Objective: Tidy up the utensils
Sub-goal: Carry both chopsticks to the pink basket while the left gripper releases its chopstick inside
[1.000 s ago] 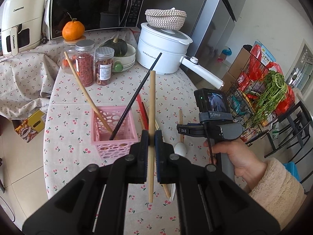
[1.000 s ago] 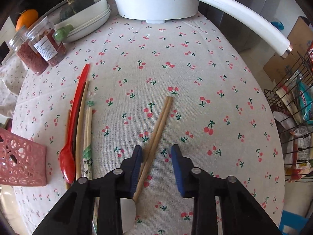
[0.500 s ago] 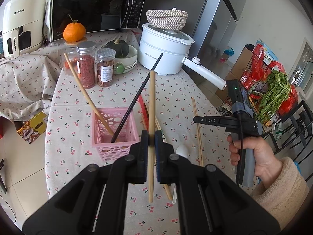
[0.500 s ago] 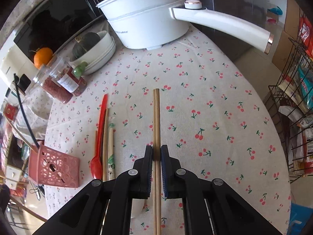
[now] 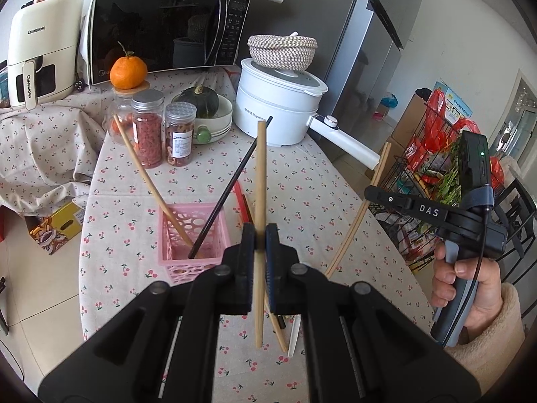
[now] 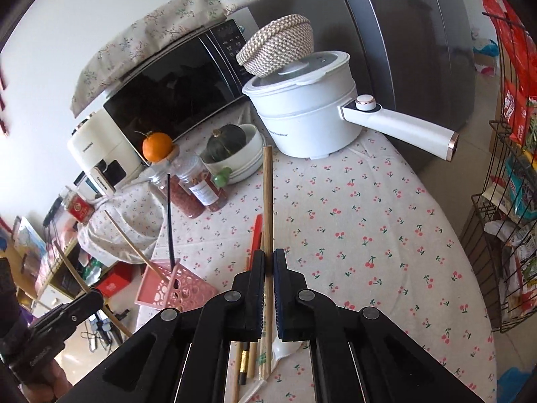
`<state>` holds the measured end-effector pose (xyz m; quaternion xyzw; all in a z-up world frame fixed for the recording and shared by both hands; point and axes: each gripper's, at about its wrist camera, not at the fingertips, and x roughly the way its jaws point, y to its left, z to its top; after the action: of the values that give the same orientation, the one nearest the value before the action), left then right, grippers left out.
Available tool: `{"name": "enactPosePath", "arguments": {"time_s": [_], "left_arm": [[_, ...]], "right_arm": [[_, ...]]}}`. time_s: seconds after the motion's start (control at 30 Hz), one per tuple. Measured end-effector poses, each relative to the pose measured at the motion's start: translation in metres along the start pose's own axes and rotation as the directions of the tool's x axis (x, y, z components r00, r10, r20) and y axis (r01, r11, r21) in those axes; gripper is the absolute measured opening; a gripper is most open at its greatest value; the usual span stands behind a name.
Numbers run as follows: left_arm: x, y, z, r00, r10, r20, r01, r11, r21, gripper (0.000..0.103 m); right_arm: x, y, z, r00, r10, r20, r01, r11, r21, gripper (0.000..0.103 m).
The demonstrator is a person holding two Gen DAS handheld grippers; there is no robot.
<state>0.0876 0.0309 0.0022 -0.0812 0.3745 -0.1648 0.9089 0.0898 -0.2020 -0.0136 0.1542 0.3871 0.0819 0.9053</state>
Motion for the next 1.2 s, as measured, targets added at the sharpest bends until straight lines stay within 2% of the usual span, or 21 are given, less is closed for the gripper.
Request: {"name": "enactPosePath", "arguments": {"time_s": [0.23,0.37,0.47,0.57,0.63,0.7,0.83,0.93,1.0,1.2], "left_arm": [[-0.014,0.003,0.007,0.998,-0.020,0.059,0.021,1.000,-0.012,0.007],[-0.033,0.006,0.015,0.989,-0.037,0.146,0.041,0.999,-0.023,0.007],[-0.050,0.012,0.023,0.967,-0.014,0.253,0.025,0.999,-0.041,0.007],[-0.066,0.022,0.029,0.929,0.046,0.367,-0.015,0.996,-0.088,0.007],[-0.069,0.029,0.032,0.908,0.080,0.411,-0.032,0.992,-0.121,0.007],[-0.064,0.036,0.035,0.899,0.109,0.424,-0.051,0.988,-0.146,0.007],[-0.040,0.047,0.035,0.894,0.157,0.420,-0.086,0.979,-0.183,0.007],[-0.028,0.053,0.035,0.876,0.206,0.436,-0.135,0.973,-0.188,0.007],[-0.020,0.057,0.036,0.878,0.209,0.430,-0.136,0.972,-0.193,0.007],[0.005,0.062,0.037,0.904,0.213,0.370,-0.142,0.967,-0.210,0.007]], "right_arm": [[-0.021,0.012,0.006,0.996,0.064,0.069,-0.064,0.998,0.005,0.005],[-0.031,0.022,0.009,0.990,0.098,0.105,-0.098,0.995,-0.011,0.005],[-0.036,0.029,0.010,0.985,0.119,0.126,-0.116,0.993,-0.030,0.005],[-0.036,0.034,0.010,0.983,0.128,0.131,-0.124,0.992,-0.039,0.005],[-0.034,0.036,0.010,0.983,0.130,0.127,-0.126,0.991,-0.040,0.005],[-0.032,0.037,0.009,0.984,0.129,0.122,-0.125,0.991,-0.041,0.005],[-0.029,0.037,0.007,0.985,0.124,0.117,-0.120,0.992,-0.040,0.005],[-0.027,0.036,0.006,0.986,0.122,0.110,-0.118,0.992,-0.040,0.005],[-0.027,0.036,0.005,0.987,0.120,0.107,-0.117,0.992,-0.039,0.005],[-0.025,0.037,0.006,0.987,0.121,0.108,-0.117,0.992,-0.043,0.005]]}}
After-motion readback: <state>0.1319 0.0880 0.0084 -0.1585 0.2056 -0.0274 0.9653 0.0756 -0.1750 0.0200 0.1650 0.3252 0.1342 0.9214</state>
